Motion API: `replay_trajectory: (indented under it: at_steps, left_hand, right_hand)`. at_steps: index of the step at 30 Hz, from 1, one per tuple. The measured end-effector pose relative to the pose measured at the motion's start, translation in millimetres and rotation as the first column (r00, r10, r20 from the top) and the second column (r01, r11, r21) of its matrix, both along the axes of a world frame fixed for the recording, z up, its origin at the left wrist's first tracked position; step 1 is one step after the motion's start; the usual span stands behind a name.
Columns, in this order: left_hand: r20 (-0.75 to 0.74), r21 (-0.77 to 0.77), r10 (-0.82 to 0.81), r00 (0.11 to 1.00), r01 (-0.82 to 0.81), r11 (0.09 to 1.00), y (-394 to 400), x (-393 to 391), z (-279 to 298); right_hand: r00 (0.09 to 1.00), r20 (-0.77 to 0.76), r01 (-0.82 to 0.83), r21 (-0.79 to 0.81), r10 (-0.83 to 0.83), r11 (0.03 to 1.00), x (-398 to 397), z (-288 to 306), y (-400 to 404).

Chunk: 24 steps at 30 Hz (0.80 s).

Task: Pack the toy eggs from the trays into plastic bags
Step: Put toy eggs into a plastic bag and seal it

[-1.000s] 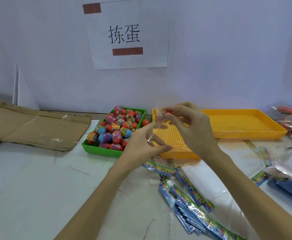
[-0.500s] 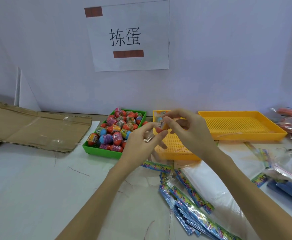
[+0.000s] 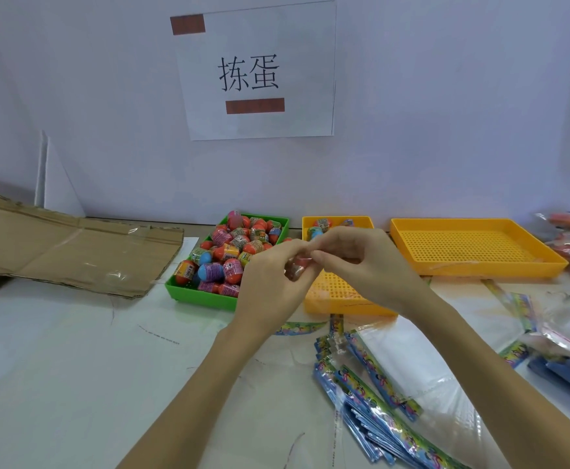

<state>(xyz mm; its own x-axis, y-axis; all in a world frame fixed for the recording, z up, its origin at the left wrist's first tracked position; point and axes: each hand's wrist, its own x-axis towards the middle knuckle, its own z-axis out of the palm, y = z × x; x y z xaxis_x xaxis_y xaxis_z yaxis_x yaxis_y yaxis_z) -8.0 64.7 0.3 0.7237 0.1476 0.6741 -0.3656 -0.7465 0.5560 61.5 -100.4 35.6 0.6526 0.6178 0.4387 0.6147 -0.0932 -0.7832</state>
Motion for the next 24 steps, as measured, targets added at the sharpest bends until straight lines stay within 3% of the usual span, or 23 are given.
replay_trajectory:
  at_steps: [3, 8, 14, 20, 24]
  left_hand:
    - [-0.051, -0.107, -0.045, 0.998, 0.040, 0.993, 2.8, -1.2, 2.3]
    - [-0.093, -0.126, -0.064, 0.994, 0.052, 0.991, 1.5, -2.2, 3.1]
    - [-0.300, -0.555, -0.349, 0.888, 0.136, 0.821, 0.8, -2.3, 9.4]
    - [-0.348, -0.691, -0.510, 0.787, 0.152, 0.707, 9.2, -2.2, 11.3]
    - [-0.377, -0.693, -0.476, 0.795, 0.099, 0.714, 10.6, -1.4, 10.7]
  right_hand:
    - [1.000, 0.006, 0.000, -0.063, 0.001, 0.998, -4.1, -0.3, 3.8]
    - [1.000, 0.013, 0.020, -0.128, -0.019, 0.992, -9.9, -6.2, 9.6]
    - [0.998, -0.017, 0.053, 0.032, -0.053, 0.998, -4.6, 4.6, 1.0]
    - [0.985, -0.021, 0.173, 0.100, -0.172, 0.980, 0.6, -2.7, 1.4]
    - [0.963, -0.042, 0.270, 0.138, -0.266, 0.953, 7.1, -8.7, -0.7]
